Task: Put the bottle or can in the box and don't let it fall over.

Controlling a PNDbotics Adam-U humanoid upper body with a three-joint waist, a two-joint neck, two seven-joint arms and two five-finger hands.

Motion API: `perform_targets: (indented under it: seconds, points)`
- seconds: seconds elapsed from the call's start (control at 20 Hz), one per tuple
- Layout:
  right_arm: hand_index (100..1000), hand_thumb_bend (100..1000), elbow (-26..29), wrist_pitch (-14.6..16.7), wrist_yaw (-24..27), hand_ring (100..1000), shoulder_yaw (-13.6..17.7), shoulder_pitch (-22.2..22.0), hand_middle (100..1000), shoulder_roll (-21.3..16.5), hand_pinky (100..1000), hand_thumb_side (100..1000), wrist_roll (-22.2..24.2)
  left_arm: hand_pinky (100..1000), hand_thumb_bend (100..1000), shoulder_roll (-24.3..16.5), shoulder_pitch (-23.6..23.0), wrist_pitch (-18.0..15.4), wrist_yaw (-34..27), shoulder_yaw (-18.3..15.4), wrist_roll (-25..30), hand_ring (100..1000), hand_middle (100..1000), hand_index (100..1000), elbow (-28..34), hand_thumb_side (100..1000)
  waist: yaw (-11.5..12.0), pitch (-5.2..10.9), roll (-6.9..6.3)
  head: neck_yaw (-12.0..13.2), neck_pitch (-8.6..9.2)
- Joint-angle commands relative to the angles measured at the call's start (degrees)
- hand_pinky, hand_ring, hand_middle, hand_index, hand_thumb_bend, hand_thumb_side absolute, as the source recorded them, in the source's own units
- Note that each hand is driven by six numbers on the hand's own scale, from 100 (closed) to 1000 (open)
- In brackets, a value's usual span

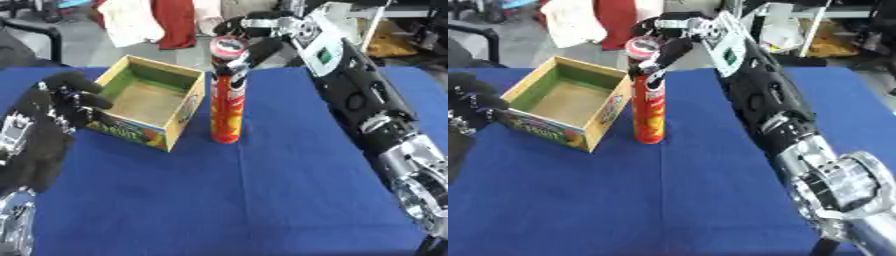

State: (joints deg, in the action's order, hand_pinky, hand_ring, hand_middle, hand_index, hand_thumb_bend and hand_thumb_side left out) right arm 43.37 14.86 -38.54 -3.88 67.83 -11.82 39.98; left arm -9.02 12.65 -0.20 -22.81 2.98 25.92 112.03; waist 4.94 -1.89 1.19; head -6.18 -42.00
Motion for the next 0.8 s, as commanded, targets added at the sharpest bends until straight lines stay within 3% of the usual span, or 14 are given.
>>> perform_targets:
  seconds: [0.05, 0.25, 0.35, 0.45, 0.8]
  points:
    - [1000, 524, 0.4, -0.1, 0.4, 828, 0.5, 1.0, 880, -0.4, 798, 523, -0.1, 594, 100, 0.0, 1.0, 0.1, -0.4, 0.0, 0.0, 672, 672, 803, 0.9, 612, 0.1, 0.5, -0.17, -0.2, 0.42]
    - [992, 372, 0.3, -0.4, 0.7, 754, 0.4, 0.7, 848, -0.2, 717, 484, -0.1, 594, 100, 0.1, 1.1, 0.1, -0.5, 0.0, 0.0, 672, 672, 803, 0.9, 613, 0.2, 0.49, -0.13, -0.5, 0.41]
    - [987, 351, 0.3, -0.5, 0.9, 746, 0.3, 0.6, 846, -0.2, 702, 475, -0.2, 594, 100, 0.1, 1.1, 0.1, -0.5, 0.0, -0.1, 672, 672, 803, 0.9, 613, 0.2, 0.48, -0.12, -0.4, 0.41]
    - [959, 240, 0.3, -0.5, 1.5, 667, 0.3, 0.5, 807, -0.1, 577, 426, -0.1, 594, 100, 0.1, 1.2, 0.2, -0.5, 0.0, -0.1, 672, 672, 803, 0.9, 613, 0.3, 0.48, -0.08, -0.4, 0.33]
    - [889, 100, 0.6, -0.4, 4.1, 505, 0.2, 0.2, 709, -0.2, 326, 348, -0.8, 593, 100, 0.1, 1.2, 0.2, -0.5, -0.1, -0.2, 673, 672, 803, 0.9, 614, 0.3, 0.41, -0.02, -0.4, 0.36]
